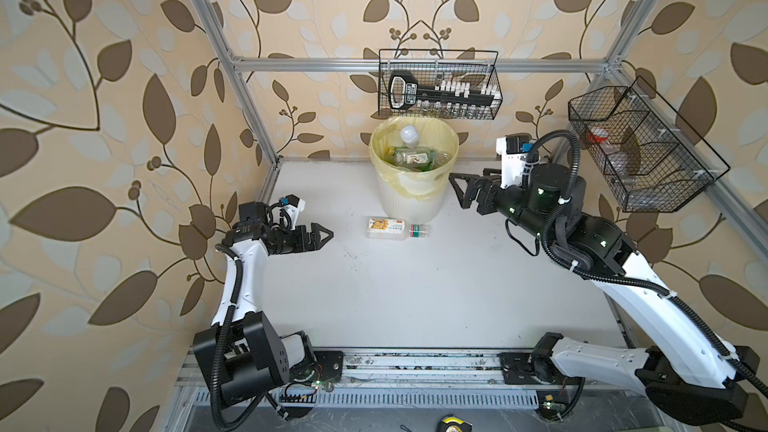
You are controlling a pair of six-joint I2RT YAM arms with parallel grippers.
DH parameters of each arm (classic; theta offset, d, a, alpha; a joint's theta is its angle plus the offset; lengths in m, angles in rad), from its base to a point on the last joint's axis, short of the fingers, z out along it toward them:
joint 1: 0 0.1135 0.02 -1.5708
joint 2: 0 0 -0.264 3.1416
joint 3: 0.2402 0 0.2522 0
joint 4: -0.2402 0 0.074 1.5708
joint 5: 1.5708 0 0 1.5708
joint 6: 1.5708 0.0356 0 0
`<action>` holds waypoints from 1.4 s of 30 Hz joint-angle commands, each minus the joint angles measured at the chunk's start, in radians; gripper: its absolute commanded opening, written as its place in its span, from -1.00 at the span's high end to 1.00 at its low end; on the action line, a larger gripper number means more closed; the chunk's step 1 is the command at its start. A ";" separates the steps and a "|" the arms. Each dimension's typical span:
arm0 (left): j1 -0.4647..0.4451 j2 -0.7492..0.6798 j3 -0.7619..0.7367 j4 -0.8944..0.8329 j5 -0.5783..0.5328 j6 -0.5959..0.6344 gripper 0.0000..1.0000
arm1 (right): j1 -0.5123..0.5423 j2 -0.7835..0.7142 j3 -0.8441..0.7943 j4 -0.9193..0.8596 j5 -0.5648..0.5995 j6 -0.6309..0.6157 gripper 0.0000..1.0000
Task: Throw the plastic bottles in the bin
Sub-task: 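Open the right gripper over the bin and draw it back, then reach the left gripper down onto the peacock-label bottle beside the bin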
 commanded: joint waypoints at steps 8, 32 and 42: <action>0.009 -0.026 0.054 -0.034 0.030 0.026 -0.98 | -0.004 -0.130 -0.284 0.030 -0.023 0.096 -1.00; -0.284 0.115 0.300 -0.189 -0.113 0.292 -0.98 | 0.008 -0.384 -0.583 -0.047 0.026 0.260 -1.00; -0.374 0.247 0.390 -0.207 -0.134 0.331 -0.98 | 0.007 -0.421 -0.624 -0.066 0.039 0.278 -1.00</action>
